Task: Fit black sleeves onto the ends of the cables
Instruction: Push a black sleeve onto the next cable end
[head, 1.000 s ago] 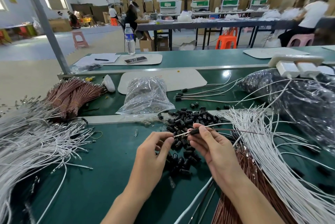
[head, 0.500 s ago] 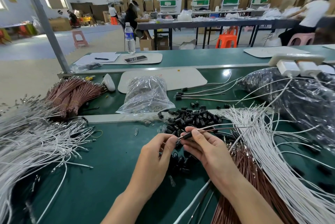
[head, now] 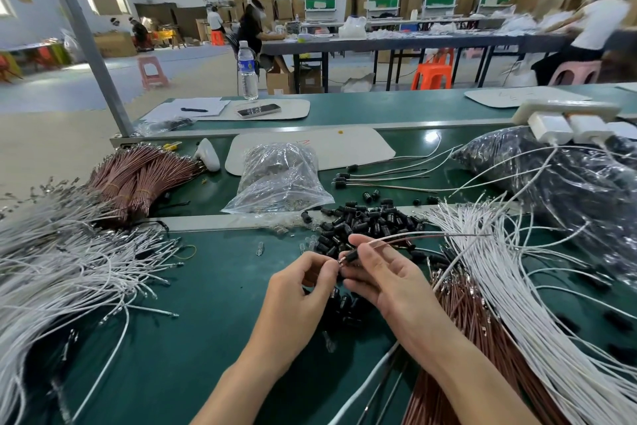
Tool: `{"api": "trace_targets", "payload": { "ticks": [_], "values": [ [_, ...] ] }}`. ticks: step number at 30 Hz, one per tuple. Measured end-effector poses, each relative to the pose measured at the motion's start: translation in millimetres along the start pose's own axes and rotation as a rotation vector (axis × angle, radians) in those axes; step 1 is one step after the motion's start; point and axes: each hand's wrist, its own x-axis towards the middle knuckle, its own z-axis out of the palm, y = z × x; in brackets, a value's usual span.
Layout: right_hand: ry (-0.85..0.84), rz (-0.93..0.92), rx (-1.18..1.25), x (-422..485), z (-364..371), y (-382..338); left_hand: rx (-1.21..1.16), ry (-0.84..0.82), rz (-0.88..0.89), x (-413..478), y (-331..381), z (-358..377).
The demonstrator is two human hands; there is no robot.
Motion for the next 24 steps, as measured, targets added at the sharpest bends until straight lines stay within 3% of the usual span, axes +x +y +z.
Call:
{"api": "trace_targets", "payload": {
  "ticks": [4,18,24],
  "values": [
    [-0.023,-0.031,-0.159,-2.4,-0.5,3.0,-0.007,-0.028,-0.007,-1.2,3.4,1.2],
    [0.031,-0.128,-0.242,-0.2,-1.8,4.9,0.053,0.033,0.012,0.7,-0.2,3.9],
    [0.055,-0.206,-0.378,1.3,-2.1,9.6,-0.052,0.039,-0.049,2.4,3.5,2.6]
  ]
}}
